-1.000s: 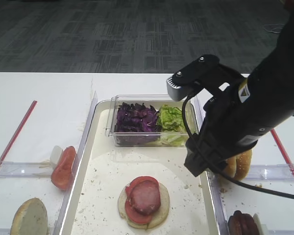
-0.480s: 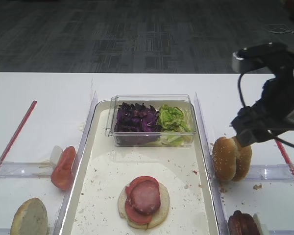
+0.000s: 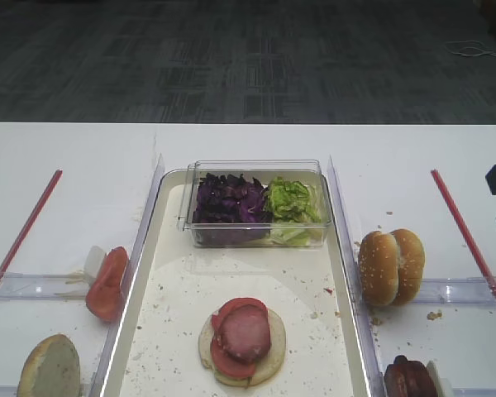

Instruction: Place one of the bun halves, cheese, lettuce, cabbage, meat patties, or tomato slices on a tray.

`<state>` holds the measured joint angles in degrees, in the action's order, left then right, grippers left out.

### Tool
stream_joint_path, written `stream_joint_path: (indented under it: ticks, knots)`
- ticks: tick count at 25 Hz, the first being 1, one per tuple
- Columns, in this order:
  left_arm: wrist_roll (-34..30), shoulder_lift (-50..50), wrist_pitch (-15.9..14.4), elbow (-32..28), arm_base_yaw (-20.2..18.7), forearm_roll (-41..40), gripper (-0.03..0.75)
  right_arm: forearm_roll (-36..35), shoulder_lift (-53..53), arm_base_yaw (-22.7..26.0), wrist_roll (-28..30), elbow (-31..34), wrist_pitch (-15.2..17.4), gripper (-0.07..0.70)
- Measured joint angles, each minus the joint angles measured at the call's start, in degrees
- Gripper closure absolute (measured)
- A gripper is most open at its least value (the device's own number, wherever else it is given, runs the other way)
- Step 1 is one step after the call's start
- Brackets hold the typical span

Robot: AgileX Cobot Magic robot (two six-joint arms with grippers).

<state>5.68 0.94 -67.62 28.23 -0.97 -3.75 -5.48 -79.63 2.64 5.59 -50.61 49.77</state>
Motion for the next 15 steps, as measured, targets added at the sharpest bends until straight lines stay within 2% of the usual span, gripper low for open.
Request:
stream_joint_path:
  ticks: [4,11,15]
  knots:
    - [0.0,0.0,0.0,0.0,0.0,0.0,0.243,0.4,0.0,2.4,0.1,0.0,1.2,0.092]
    - [0.0,0.0,0.0,0.0,0.0,0.0,0.243,0.4,0.1,2.6,1.6,0.1,3.2,0.092]
    - [0.0,0.0,0.0,0.0,0.0,0.0,0.243,0.5,1.7,2.6,2.9,3.2,3.6,0.092]
